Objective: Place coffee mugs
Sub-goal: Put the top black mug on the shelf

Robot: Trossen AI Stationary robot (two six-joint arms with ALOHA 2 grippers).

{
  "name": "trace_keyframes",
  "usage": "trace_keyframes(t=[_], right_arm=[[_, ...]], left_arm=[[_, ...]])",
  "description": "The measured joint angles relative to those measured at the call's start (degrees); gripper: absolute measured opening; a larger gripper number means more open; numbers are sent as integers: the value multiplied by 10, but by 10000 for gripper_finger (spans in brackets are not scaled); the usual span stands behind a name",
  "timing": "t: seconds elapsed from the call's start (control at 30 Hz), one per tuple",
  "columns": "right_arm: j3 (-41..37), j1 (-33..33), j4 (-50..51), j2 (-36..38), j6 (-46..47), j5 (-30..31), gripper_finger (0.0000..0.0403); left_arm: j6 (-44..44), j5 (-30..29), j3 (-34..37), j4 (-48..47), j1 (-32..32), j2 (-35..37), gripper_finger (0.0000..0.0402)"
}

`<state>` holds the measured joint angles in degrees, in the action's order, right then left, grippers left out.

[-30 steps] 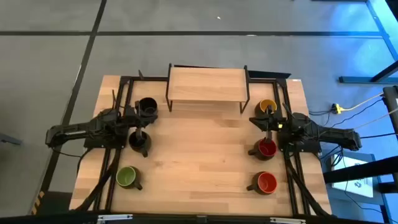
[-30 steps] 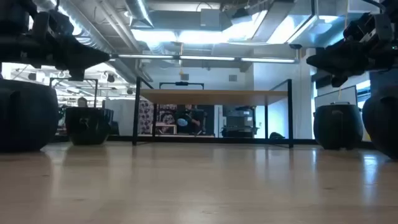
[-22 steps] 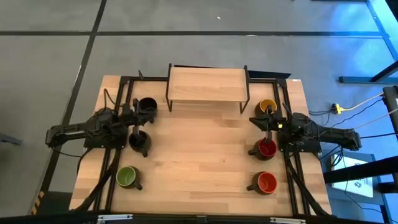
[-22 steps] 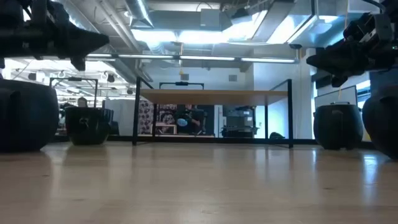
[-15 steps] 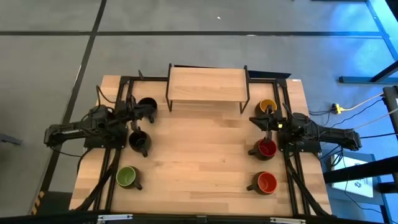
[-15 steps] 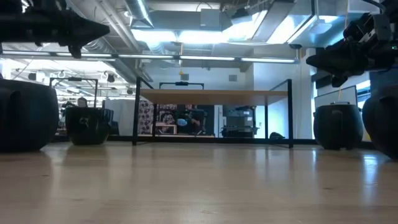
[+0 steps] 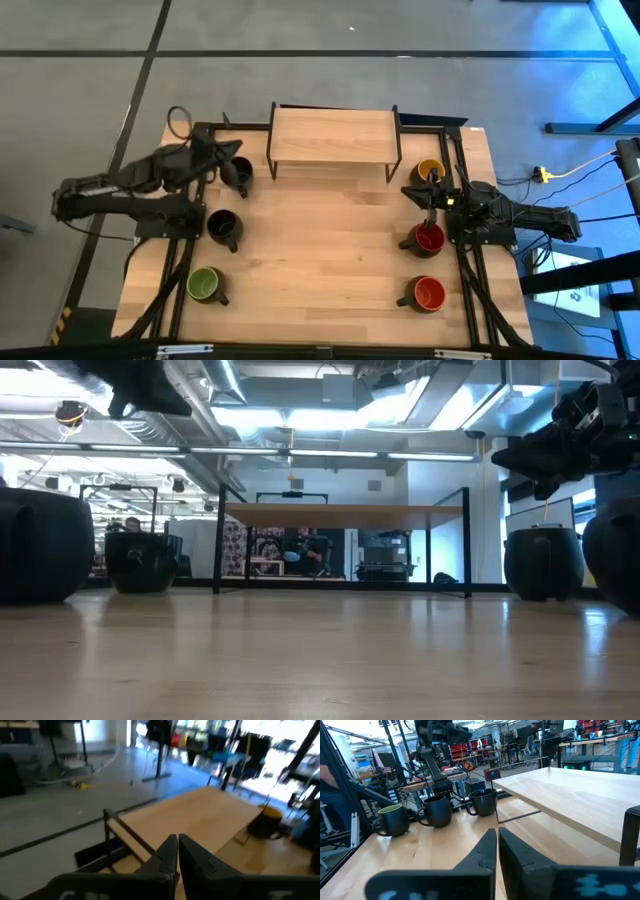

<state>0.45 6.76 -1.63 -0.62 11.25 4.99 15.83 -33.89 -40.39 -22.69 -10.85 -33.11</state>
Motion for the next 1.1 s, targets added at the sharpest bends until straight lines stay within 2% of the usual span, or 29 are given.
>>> trace_keyframes(t=[0.1, 0.2, 0.37, 0.53, 0.7, 0.83, 1.0, 1.1], right_arm=[[0, 0, 0, 0, 0, 0, 10], [0, 0, 0, 0, 0, 0, 10], [0, 0, 0, 0, 0, 0, 10], [0, 0, 0, 0, 0, 0, 10], [0, 0, 0, 0, 0, 0, 10], [0, 0, 0, 0, 0, 0, 10], [0, 0, 0, 0, 0, 0, 10], [0, 0, 0, 0, 2, 0, 10]], left_arm=[[16, 7, -68, -93, 0, -64, 9], [72, 10, -123, -187, 0, -116, 9], [158, 43, -168, -298, -6, -174, 9], [207, 126, -171, -321, -41, -206, 33], [246, 202, -171, -370, -96, -235, 97], [240, 252, -171, -389, -137, -260, 149], [185, 268, -171, -388, -155, -294, 177], [156, 240, -171, -385, -154, -311, 178]])
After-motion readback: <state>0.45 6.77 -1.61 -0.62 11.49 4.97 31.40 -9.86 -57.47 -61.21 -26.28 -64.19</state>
